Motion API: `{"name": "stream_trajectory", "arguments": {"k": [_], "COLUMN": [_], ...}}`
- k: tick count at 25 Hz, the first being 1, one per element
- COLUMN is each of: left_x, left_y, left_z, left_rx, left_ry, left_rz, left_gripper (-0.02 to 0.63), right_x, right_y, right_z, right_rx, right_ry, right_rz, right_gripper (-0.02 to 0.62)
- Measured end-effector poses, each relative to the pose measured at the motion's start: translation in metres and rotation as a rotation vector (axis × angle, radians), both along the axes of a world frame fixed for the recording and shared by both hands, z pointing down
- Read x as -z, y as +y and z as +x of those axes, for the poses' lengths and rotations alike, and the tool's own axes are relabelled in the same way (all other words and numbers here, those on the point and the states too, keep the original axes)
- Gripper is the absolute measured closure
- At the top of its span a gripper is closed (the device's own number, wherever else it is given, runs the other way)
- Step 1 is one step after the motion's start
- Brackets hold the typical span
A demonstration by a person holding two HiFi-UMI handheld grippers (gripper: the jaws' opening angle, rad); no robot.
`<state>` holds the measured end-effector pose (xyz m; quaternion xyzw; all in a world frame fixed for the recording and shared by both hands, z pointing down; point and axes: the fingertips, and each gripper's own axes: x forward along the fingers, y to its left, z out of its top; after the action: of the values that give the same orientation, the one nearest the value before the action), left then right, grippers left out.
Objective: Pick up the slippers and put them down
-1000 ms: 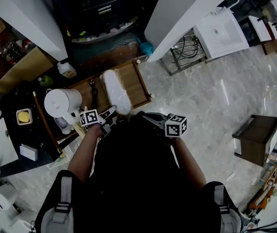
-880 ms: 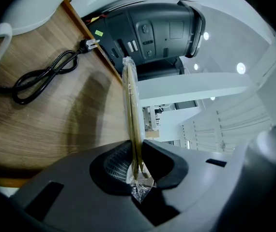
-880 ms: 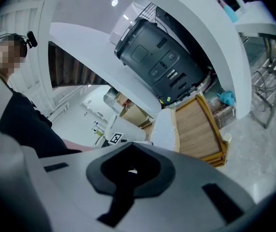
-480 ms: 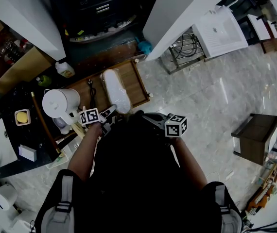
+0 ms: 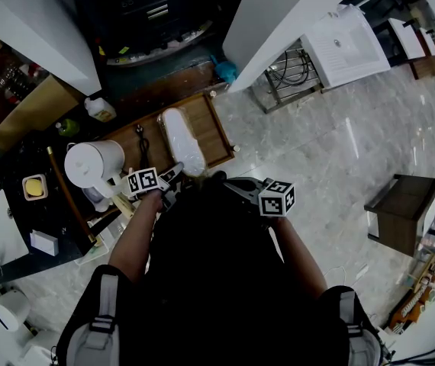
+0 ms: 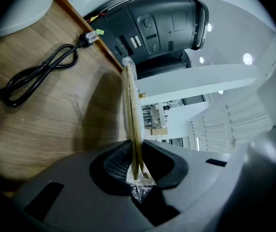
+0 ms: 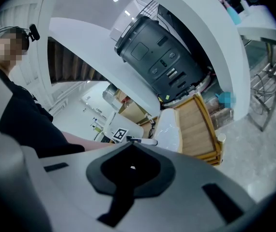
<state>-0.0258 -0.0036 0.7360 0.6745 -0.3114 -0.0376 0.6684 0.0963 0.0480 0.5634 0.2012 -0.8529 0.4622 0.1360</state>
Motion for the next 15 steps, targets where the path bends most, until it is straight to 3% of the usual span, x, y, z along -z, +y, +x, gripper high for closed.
{"name": "stream_trajectory", "arguments": {"k": [11,15], "left_x": [-0.016,-0.017], "left_y": [-0.002,-0.002], "left_z": [-0.003,0.000], "left_rx": [0.001,0.002], "left_ry": [-0.055,-0.041], "left_rz": [-0.031,-0.045], "left_gripper": [0.534,0.534], "right_x": [0.002,0.002], "right_y": [-0.007,-0.007], "right_z": [0.001,0.001], "right_rx": [0.000,0.004], "right_ry": [-0.009,-0.007], "right_rz": [0.000,0.000], "right_gripper": [0.588,0.588]}}
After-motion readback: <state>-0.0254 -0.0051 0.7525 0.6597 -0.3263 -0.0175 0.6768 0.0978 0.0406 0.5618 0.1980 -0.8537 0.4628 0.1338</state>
